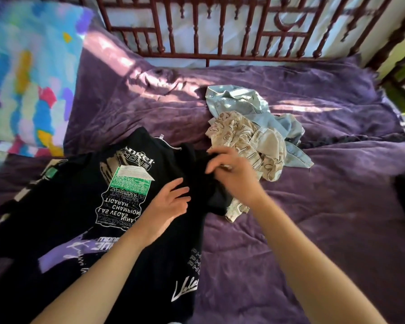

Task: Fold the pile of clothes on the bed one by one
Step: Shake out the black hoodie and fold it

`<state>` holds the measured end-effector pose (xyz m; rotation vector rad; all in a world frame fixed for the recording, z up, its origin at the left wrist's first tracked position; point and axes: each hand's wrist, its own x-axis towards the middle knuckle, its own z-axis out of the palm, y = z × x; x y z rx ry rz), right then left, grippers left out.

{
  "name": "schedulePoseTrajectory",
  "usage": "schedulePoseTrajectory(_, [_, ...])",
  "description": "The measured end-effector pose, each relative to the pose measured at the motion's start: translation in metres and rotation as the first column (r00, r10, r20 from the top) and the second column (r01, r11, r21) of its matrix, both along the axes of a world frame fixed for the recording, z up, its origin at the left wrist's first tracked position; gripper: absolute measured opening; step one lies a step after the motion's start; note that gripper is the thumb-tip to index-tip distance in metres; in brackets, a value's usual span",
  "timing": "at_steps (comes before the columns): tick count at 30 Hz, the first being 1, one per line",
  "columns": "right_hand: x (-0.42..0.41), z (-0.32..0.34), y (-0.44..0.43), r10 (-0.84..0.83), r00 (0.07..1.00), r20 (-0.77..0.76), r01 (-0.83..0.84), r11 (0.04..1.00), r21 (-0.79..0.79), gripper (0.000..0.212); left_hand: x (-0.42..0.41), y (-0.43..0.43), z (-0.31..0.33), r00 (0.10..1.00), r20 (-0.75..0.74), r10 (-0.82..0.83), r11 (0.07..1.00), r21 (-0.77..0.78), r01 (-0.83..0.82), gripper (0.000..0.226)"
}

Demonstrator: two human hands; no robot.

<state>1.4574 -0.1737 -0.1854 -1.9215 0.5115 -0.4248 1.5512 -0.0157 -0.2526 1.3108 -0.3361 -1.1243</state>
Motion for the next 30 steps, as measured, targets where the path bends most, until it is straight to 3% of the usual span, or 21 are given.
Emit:
schedulePoseTrajectory(2, [0.027,-0.003,0.029,0.081,0.996,0.040,-0.083,0.995,0.059,0.029,0.005,0.002,0.000,0.992,-0.124,0.039,0.994,-0.097,-0.051,0.082])
schedulePoseTrajectory(5, [0.058,-0.017,0.061,0.164,0.982,0.094,-0.180,0.964,0.198,0.026,0.010,0.016,0.003,0.986,-0.036,0.163,0.983,-0.082,-0.166,0.046])
schedulePoseTrajectory(7, [0.071,-0.022,0.074,0.204,0.970,0.129,-0.238,0.899,0.368,0.034,0.015,0.026,0.003,0.945,-0.025,0.326,0.945,-0.017,-0.327,0.042])
schedulePoseTrajectory(9, [0.075,-0.028,0.073,0.127,0.978,0.168,-0.203,0.779,0.594,0.043,0.028,0.037,-0.001,0.860,-0.097,0.501,0.865,0.041,-0.499,0.036])
schedulePoseTrajectory(11, [0.069,-0.040,0.062,-0.153,0.980,0.127,-0.014,0.586,0.810,0.031,0.043,0.045,-0.002,0.775,-0.208,0.597,0.800,0.083,-0.595,0.032])
schedulePoseTrajectory(12, [0.063,-0.052,0.054,-0.329,0.944,0.022,0.149,0.485,0.862,0.024,0.051,0.050,-0.002,0.749,-0.276,0.603,0.789,0.067,-0.611,0.024])
schedulePoseTrajectory(13, [0.057,-0.067,0.048,-0.470,0.873,-0.128,0.347,0.415,0.841,0.022,0.057,0.052,0.006,0.734,-0.349,0.583,0.790,0.031,-0.612,0.026])
schedulePoseTrajectory(14, [0.049,-0.087,0.043,-0.550,0.787,-0.279,0.537,0.389,0.749,0.024,0.063,0.053,0.013,0.736,-0.408,0.541,0.798,-0.027,-0.602,0.054])
schedulePoseTrajectory(15, [0.041,-0.109,0.043,-0.576,0.712,-0.401,0.674,0.400,0.621,0.023,0.068,0.053,0.021,0.742,-0.444,0.502,0.806,-0.071,-0.587,0.075])
schedulePoseTrajectory(16, [0.036,-0.130,0.045,-0.569,0.662,-0.487,0.745,0.435,0.505,0.023,0.073,0.052,0.027,0.741,-0.457,0.492,0.793,-0.117,-0.598,0.079])
schedulePoseTrajectory(18, [0.029,-0.158,0.052,-0.495,0.651,-0.576,0.754,0.510,0.413,0.034,0.081,0.051,0.042,0.768,-0.434,0.472,0.792,-0.174,-0.585,0.064])
schedulePoseTrajectory(20, [0.029,-0.173,0.055,-0.400,0.701,-0.591,0.666,0.664,0.340,0.048,0.086,0.054,0.049,0.789,-0.397,0.469,0.791,-0.210,-0.575,0.050])
schedulePoseTrajectory(23, [0.037,-0.180,0.061,-0.169,0.747,-0.643,0.294,0.951,0.091,0.071,0.097,0.079,0.041,0.766,-0.393,0.509,0.754,-0.226,-0.617,0.048])
schedulePoseTrajectory(27, [0.048,-0.194,0.078,0.018,0.627,-0.779,-0.017,1.000,0.009,0.080,0.108,0.142,-0.005,0.606,-0.448,0.657,0.670,-0.020,-0.742,0.090])
schedulePoseTrajectory(28, [0.051,-0.198,0.082,0.037,0.597,-0.801,-0.055,0.998,0.005,0.079,0.110,0.162,-0.022,0.570,-0.437,0.696,0.655,0.059,-0.754,0.090])
schedulePoseTrajectory(30, [0.054,-0.207,0.089,0.049,0.538,-0.842,-0.114,0.993,-0.014,0.078,0.110,0.198,-0.052,0.552,-0.370,0.748,0.651,0.245,-0.718,0.065])
